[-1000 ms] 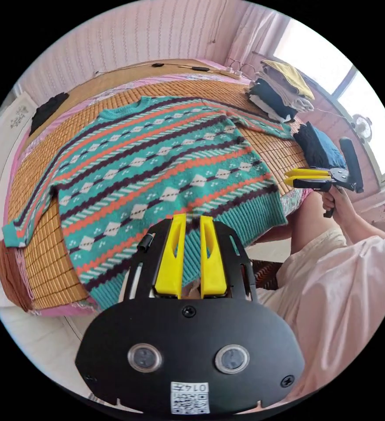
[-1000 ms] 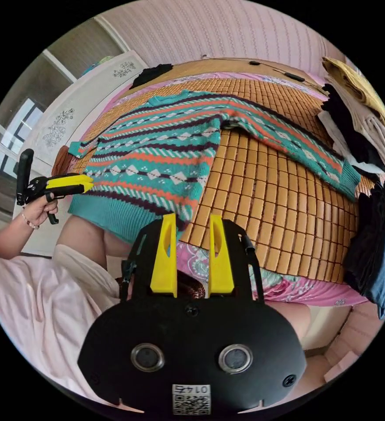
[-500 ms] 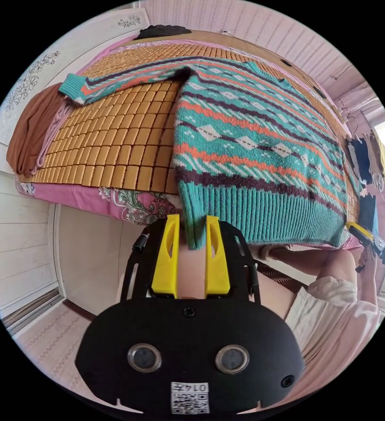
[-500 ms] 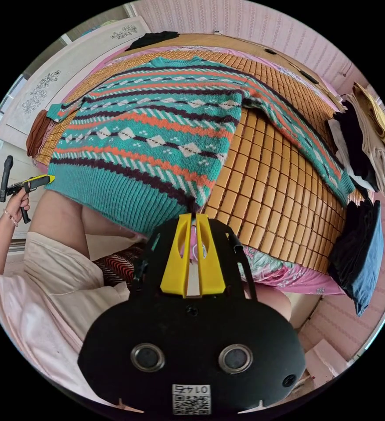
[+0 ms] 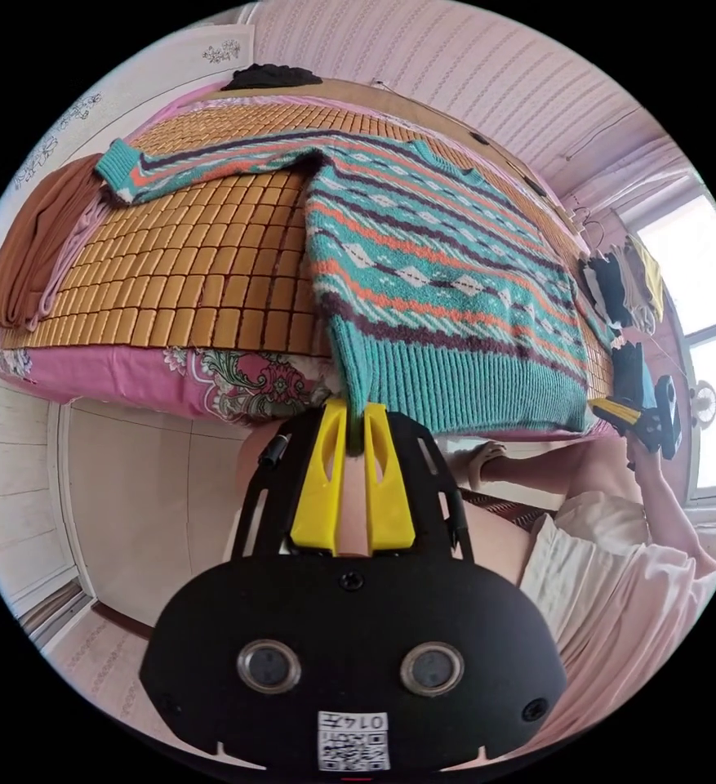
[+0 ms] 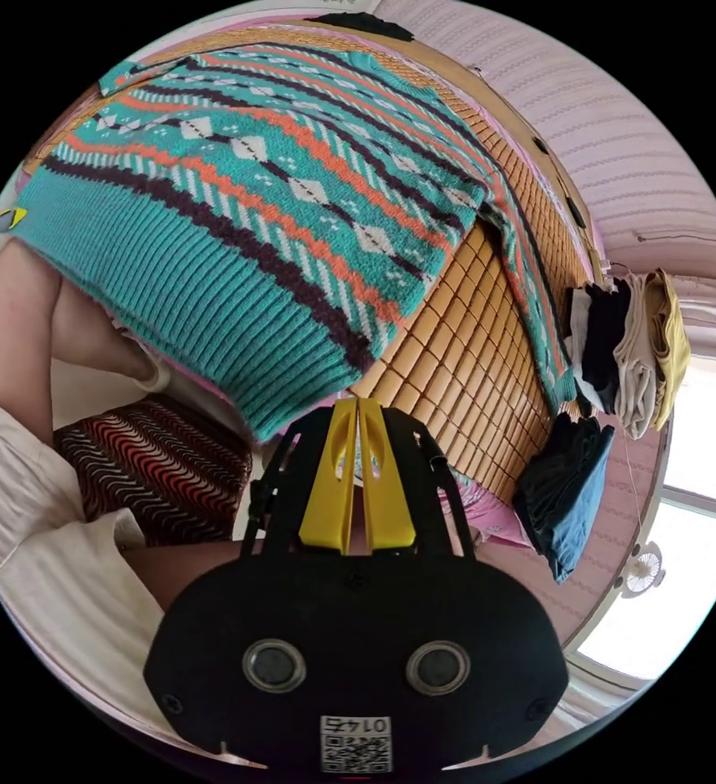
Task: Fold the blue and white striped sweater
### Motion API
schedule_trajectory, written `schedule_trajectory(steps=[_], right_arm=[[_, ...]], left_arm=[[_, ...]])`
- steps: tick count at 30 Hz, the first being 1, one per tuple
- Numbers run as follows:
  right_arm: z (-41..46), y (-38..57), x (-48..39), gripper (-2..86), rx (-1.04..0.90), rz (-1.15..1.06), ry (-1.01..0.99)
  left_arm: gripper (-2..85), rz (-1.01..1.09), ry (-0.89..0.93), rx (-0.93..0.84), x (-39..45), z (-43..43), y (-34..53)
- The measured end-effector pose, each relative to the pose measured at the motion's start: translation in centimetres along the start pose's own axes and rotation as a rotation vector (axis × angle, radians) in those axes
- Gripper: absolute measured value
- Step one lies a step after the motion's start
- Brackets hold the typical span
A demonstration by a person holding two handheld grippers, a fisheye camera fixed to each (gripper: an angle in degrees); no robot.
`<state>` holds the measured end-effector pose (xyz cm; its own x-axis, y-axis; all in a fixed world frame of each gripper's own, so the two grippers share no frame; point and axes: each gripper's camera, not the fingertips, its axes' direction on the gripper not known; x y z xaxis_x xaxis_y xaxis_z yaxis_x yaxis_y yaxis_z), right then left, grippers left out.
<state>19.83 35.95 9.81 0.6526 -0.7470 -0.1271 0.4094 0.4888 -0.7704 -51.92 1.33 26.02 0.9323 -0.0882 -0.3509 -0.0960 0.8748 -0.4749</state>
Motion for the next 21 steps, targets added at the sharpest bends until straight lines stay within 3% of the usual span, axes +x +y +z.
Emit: schedule_trajectory(steps=[4, 9, 14, 21], right_arm=[[2.8, 0.5, 0.1, -0.9, -0.079, 0.042, -0.095], [0.9, 2.1, 1.6, -0.9, 0.073, 0.168, -0.222], [-1.5, 3.3, 1.1, -0.7, 0.249, 0.14, -0.373], [-8.2, -2.0, -5.0, 7.2, 0.468, -0.074, -0.228]], left_arm=[[4.6, -0.015, -0.011, -0.008, -0.4, -2.3, 0.8], [5.8, -0.022, -0.017, 0.089, -0.4, -7.9, 2.3], [5.9, -0.054, -0.056, 0.228, -2.9, -13.9, 2.9], [7.9, -0.23, -0.061, 0.355, -13.0, -18.0, 0.2]])
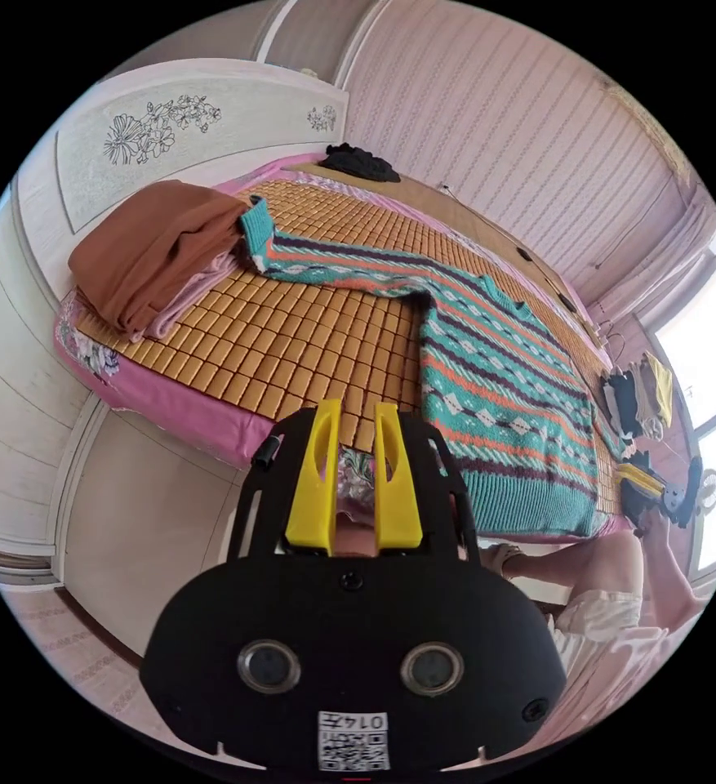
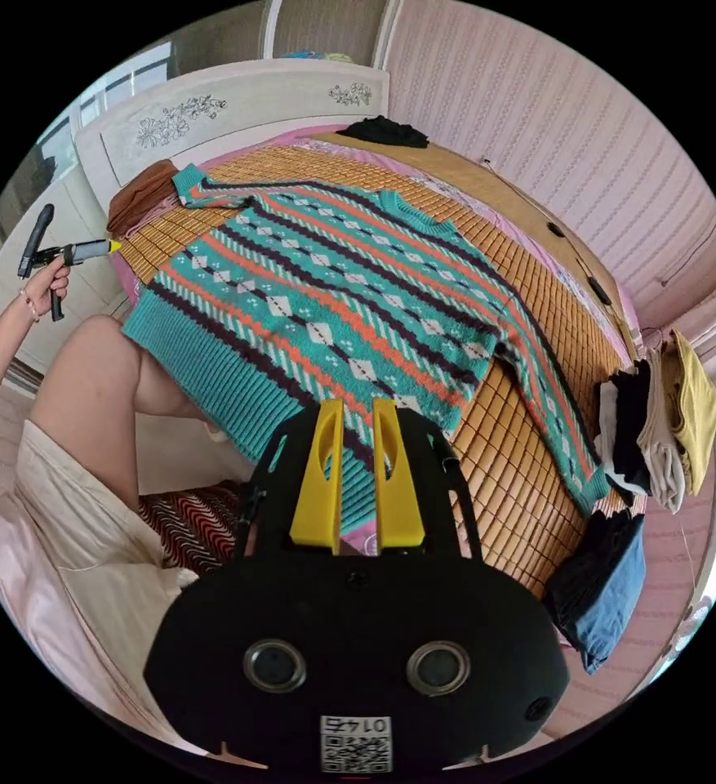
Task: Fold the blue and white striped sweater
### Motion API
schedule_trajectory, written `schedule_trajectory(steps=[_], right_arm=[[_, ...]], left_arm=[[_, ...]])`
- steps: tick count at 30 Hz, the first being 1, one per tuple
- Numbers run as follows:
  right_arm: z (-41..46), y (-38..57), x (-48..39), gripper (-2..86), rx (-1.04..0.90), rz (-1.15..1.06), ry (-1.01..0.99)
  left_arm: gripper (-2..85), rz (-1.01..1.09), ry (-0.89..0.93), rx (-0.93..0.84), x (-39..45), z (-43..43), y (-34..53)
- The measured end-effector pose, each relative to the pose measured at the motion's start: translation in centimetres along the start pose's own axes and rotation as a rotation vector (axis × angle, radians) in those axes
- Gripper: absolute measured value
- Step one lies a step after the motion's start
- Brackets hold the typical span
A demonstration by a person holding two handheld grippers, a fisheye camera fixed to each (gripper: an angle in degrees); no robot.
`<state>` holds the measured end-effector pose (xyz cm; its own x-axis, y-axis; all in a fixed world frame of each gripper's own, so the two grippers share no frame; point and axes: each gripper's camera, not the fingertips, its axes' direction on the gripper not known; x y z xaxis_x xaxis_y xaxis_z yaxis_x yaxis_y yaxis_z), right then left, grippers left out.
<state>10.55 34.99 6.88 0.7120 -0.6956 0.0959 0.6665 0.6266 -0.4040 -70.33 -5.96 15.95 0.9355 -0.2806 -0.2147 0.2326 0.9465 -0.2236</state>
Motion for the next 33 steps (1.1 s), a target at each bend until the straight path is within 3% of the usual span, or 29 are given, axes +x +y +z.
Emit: schedule_trajectory(steps=[9, 17, 22, 27, 29, 33], right_arm=[[5.8, -19.6, -13.5, 11.8, 0.01, -0.406, -0.036], [14.0, -33.8, -24.3, 12.6, 0.021, -0.585, -0.037], [18.5, -38.6, -26.2, 4.7, -0.072, -0.565, -0.082], [21.7, -39.3, -24.9, 0.3, -0.159, -0.487, -0.127], [21.5, -39.1, -24.1, -0.4, -0.152, -0.466, -0.142], [18.8, -37.8, -20.6, -0.9, -0.084, -0.357, -0.222]], left_arm=[[13.0, -0.157, -0.062, 0.182, -8.6, 1.5, -12.6], [13.2, -0.16, -0.078, 0.104, -11.1, 6.3, -19.8], [4.9, -0.138, -0.183, 0.061, -11.6, 7.6, -21.9], [1.0, -0.17, -0.098, 0.093, -11.5, 5.1, -21.9], [-0.3, -0.159, -0.048, 0.139, -10.9, 3.4, -21.9], [-0.9, 0.051, 0.082, 0.364, -5.5, -2.8, -22.4]])
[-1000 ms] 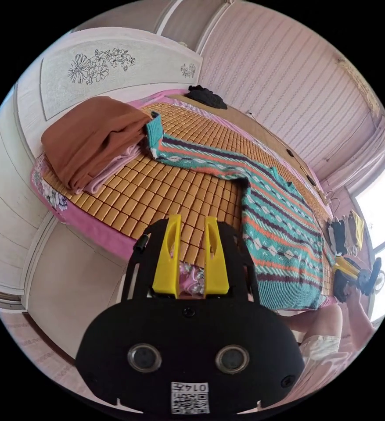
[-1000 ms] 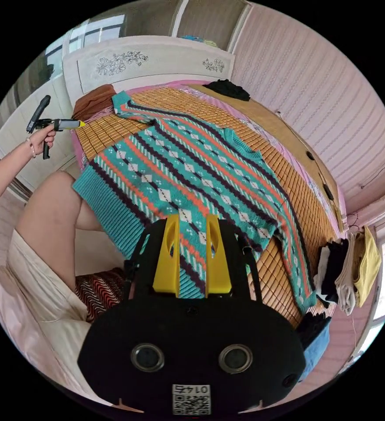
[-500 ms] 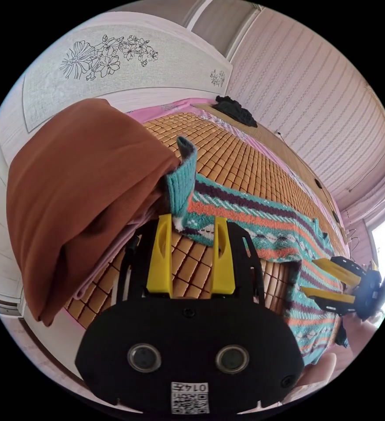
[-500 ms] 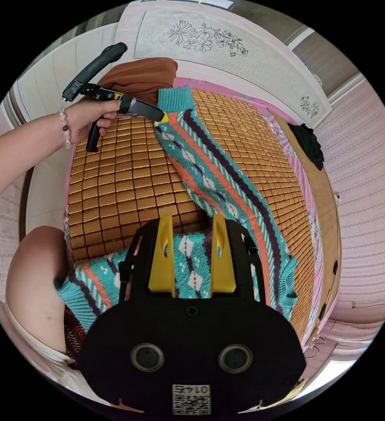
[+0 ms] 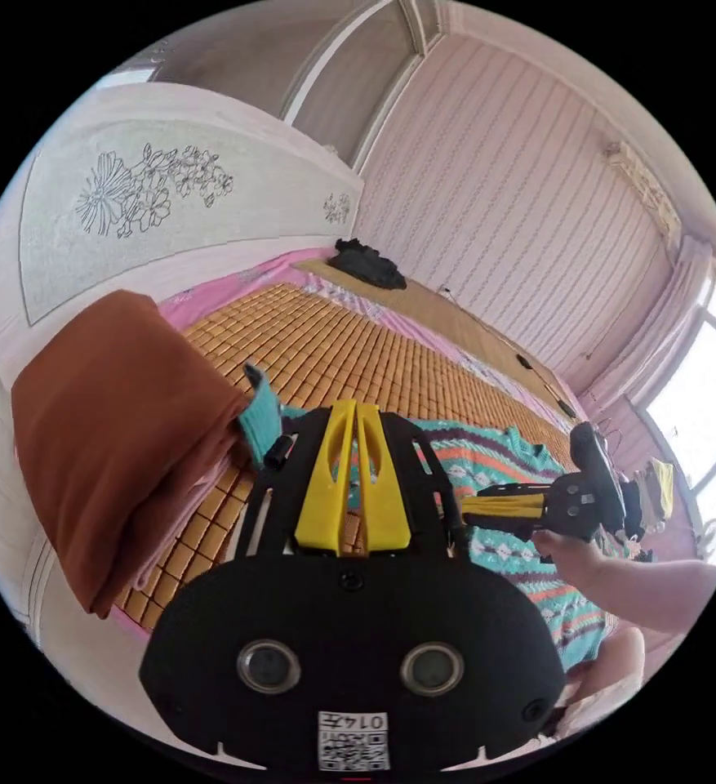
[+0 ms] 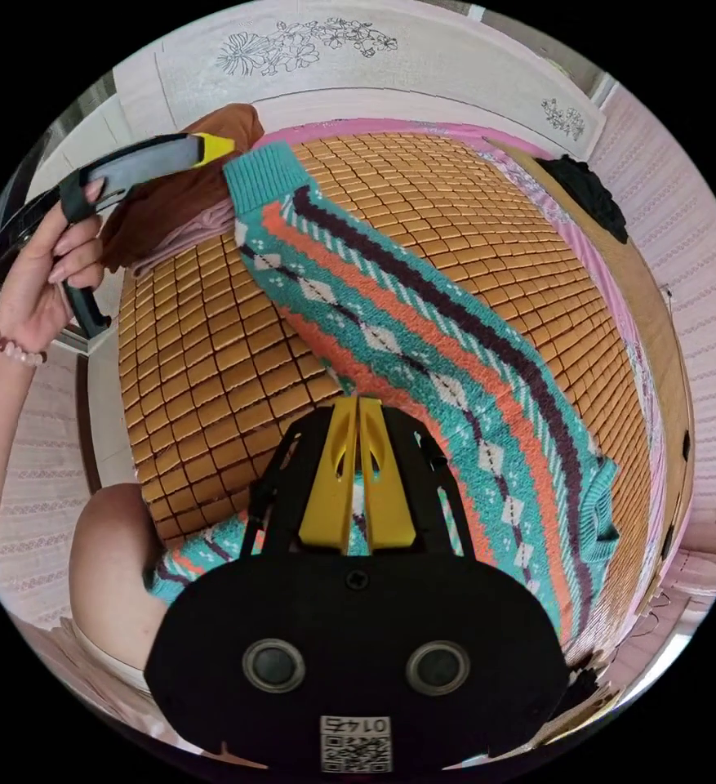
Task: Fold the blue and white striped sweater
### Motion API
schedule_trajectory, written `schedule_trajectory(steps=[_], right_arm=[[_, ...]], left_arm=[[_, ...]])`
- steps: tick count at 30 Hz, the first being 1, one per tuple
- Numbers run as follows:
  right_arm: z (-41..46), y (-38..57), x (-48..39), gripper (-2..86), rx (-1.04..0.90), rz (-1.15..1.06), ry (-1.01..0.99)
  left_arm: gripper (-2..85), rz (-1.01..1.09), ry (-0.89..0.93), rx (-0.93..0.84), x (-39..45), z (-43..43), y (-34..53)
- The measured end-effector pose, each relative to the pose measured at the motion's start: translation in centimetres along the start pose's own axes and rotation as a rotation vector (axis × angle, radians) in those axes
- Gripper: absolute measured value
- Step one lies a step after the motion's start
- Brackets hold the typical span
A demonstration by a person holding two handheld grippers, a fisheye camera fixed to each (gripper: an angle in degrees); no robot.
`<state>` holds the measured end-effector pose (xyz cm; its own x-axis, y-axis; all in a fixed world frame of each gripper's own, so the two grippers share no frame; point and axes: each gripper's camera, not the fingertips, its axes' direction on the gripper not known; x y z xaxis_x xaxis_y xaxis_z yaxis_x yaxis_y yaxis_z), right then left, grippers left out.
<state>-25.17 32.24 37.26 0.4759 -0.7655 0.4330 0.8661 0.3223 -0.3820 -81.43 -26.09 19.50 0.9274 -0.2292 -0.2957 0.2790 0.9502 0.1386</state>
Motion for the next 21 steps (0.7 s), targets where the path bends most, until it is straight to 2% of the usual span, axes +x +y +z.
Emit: schedule_trajectory(steps=[3, 5, 7, 9, 13, 16, 18, 21], right_arm=[[-2.7, 3.5, 1.6, -0.9, 0.045, 0.058, -0.016], [-3.6, 5.8, 2.2, -0.9, 0.043, 0.05, -0.001], [-4.3, 7.9, 2.7, -0.8, 0.02, 0.03, 0.004], [-6.2, 11.2, 3.3, -0.5, 0.056, 0.023, -0.017], [-9.0, 17.6, 3.3, 2.0, 0.163, -0.001, 0.013], [-8.9, 21.7, 3.4, 6.7, 0.15, 0.013, 0.042], [-8.5, 23.8, 3.8, 8.2, 0.108, 0.04, -0.017], [-8.5, 25.9, 4.6, 8.8, 0.094, 0.102, -0.101]], left_arm=[[-0.8, 0.188, -0.051, 0.092, 6.0, -2.7, -1.8], [-0.7, 0.232, -0.128, 0.114, 7.6, -2.6, -1.4], [0.1, 0.086, -0.252, 0.008, 5.5, -0.2, 0.5], [2.4, -0.052, -0.296, -0.089, 1.9, 1.8, 3.0], [10.3, -0.285, -0.19, -0.214, -5.3, 5.4, 7.2], [11.4, -0.279, -0.231, -0.196, -6.3, 7.6, 7.0], [11.4, -0.257, -0.257, -0.202, -6.4, 9.6, 6.1], [8.1, -0.272, -0.303, -0.316, -7.4, 13.9, 5.4]])
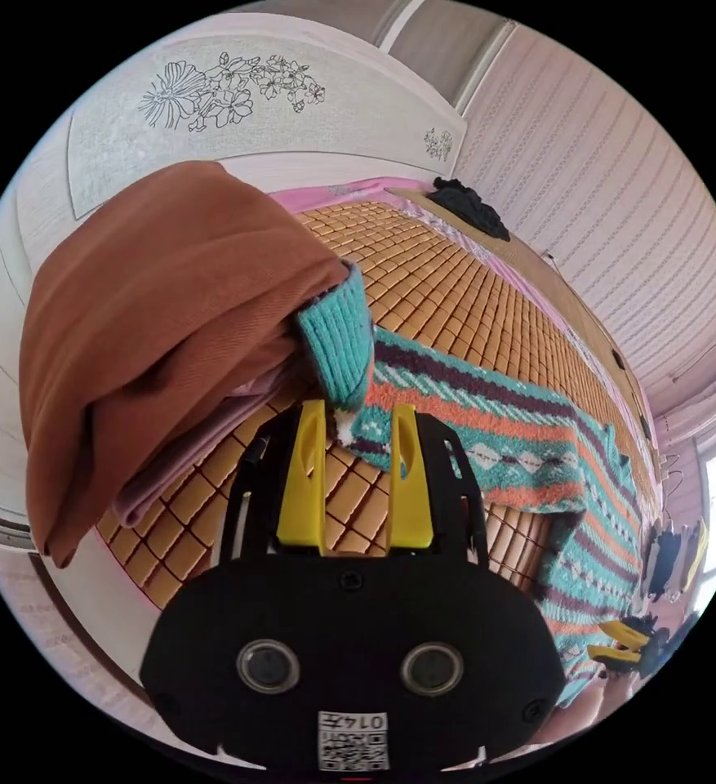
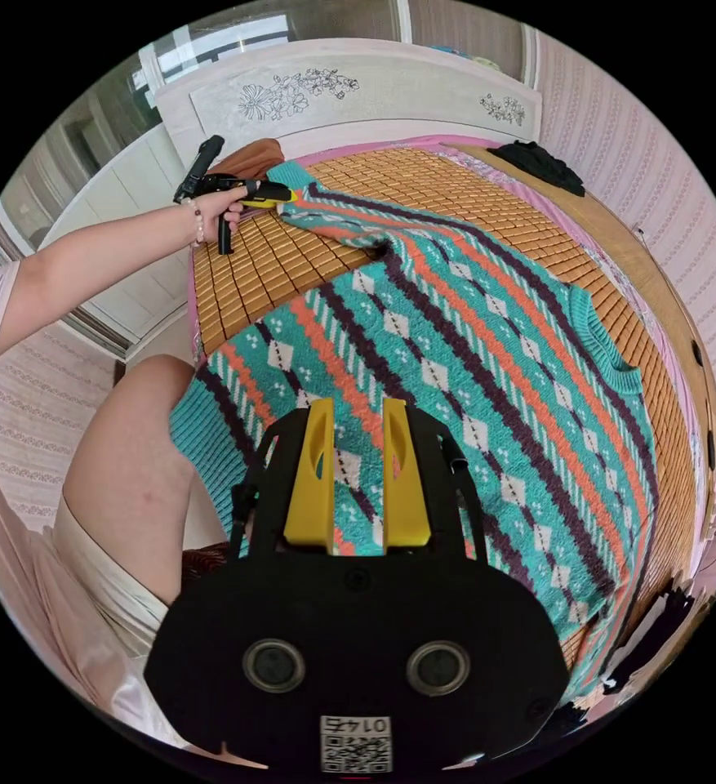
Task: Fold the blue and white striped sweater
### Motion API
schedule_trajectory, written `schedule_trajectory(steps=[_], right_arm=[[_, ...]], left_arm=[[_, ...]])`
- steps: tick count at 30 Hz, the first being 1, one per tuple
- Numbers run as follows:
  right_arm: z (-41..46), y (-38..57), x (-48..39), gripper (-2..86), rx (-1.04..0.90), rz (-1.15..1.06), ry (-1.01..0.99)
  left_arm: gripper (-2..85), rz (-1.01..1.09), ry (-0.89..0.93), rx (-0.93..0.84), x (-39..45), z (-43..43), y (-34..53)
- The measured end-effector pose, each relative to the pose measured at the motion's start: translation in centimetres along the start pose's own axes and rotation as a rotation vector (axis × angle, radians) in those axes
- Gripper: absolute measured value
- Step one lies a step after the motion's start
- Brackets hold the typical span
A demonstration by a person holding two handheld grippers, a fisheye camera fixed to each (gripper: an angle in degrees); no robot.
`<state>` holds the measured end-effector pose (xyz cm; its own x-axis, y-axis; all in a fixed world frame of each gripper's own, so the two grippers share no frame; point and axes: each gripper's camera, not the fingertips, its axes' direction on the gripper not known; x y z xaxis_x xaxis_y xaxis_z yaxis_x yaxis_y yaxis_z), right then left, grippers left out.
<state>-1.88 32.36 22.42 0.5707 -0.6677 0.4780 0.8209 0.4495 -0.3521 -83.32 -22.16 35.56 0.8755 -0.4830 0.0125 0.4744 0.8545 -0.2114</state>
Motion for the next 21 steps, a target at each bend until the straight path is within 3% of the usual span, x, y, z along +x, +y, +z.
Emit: schedule_trajectory(steps=[2, 5, 7, 11, 13, 15, 18, 21], right_arm=[[-0.6, 1.2, 0.7, 8.9, 0.011, 0.046, 0.002], [-2.5, 3.3, 2.5, 8.9, 0.044, 0.115, 0.015], [-4.1, 4.5, 4.0, 9.0, 0.074, 0.157, 0.023], [-8.5, 6.8, 7.5, 9.2, 0.144, 0.238, 0.089], [-10.5, 8.2, 9.2, 9.6, 0.177, 0.294, 0.095], [-13.3, 11.1, 11.8, 10.7, 0.236, 0.392, 0.1], [-15.8, 16.3, 14.9, 11.6, 0.246, 0.548, 0.147], [-16.0, 21.1, 16.8, 12.9, 0.182, 0.657, 0.143]], left_arm=[[4.8, -0.029, 0.011, -0.044, 0.1, 1.2, -0.4], [3.7, -0.016, 0.138, 0.099, 2.1, -1.4, 0.4], [3.6, 0.114, 0.233, 0.313, 6.9, -5.4, 2.4], [4.0, 0.537, 0.551, 0.438, 19.0, -11.0, 7.9], [4.9, 0.871, 0.736, 0.337, 27.8, -12.2, 14.7], [5.7, 1.02, 0.791, 0.199, 32.1, -11.1, 19.8], [6.0, 1.11, 0.825, 0.009, 34.3, -6.9, 26.1], [5.9, 1.079, 0.687, -0.09, 33.5, -2.2, 28.8]])
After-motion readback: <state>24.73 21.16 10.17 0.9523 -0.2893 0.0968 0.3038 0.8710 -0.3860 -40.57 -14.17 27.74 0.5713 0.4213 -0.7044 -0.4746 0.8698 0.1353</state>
